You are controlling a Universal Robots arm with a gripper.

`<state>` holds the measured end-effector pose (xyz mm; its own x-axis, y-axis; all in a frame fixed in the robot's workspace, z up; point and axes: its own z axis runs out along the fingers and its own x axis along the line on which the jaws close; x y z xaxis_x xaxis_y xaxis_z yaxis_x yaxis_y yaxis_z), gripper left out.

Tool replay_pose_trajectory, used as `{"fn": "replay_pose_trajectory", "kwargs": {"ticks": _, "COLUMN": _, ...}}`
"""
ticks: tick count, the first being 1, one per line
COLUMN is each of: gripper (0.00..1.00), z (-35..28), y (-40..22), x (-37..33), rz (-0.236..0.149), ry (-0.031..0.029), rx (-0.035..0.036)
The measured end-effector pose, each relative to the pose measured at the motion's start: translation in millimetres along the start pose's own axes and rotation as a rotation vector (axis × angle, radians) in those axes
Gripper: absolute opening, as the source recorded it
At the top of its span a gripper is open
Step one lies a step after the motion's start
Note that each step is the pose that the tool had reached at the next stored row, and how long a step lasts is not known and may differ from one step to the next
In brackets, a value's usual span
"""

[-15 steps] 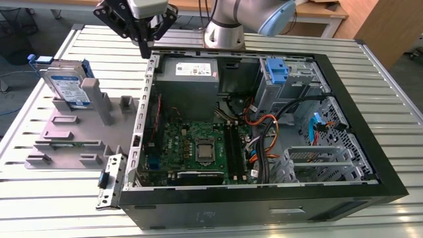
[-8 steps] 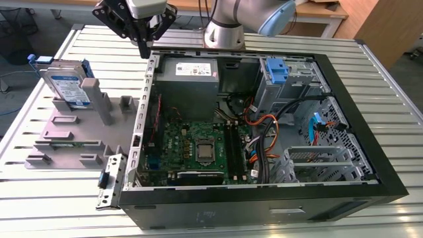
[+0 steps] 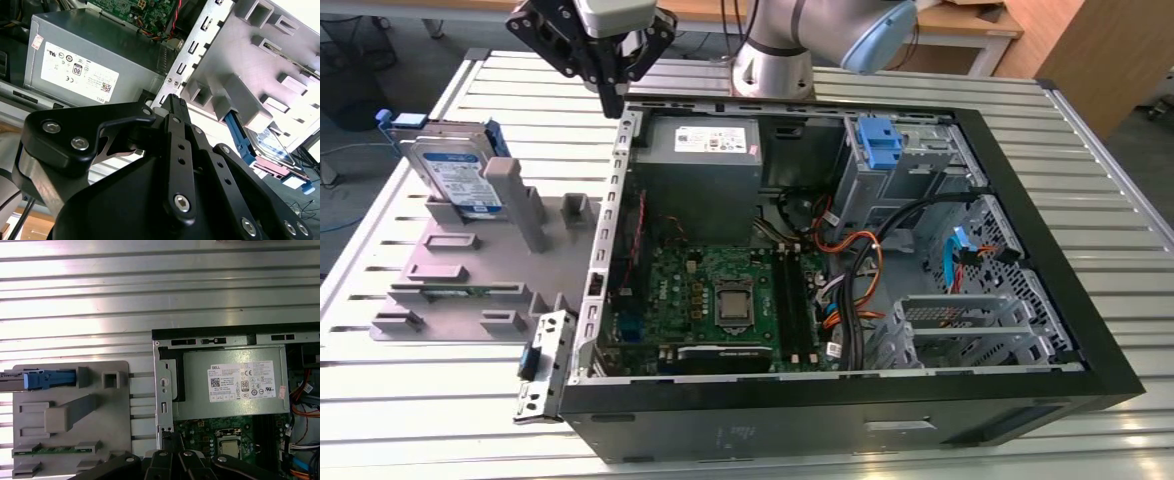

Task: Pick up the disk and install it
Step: 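Reach for the disk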

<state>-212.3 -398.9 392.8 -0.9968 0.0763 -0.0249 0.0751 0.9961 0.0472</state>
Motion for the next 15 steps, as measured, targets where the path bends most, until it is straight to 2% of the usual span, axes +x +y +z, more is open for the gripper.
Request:
{"fn": "replay_pose_trajectory", "kwargs": {"ticks": 5, "gripper": 0.11, "z": 0.5, "y": -0.6, "x": 7.1, "rz": 0.0, "ry": -0.0002, "rx": -0.0002}}
{"fn": "replay_pose_trajectory", "kwargs": {"ticks": 12, "gripper": 0.11, "z": 1.9, "y": -2.3, "x": 29.0, "rz": 0.0, "ry": -0.0001, "rx": -0.0001}}
{"fn": "replay_pose_trajectory", "kwargs": {"ticks": 15, "gripper": 0.11, "z": 2.1, "y": -2.8, "x": 35.4, "rz": 0.0, "ry": -0.0001, "rx": -0.0001}}
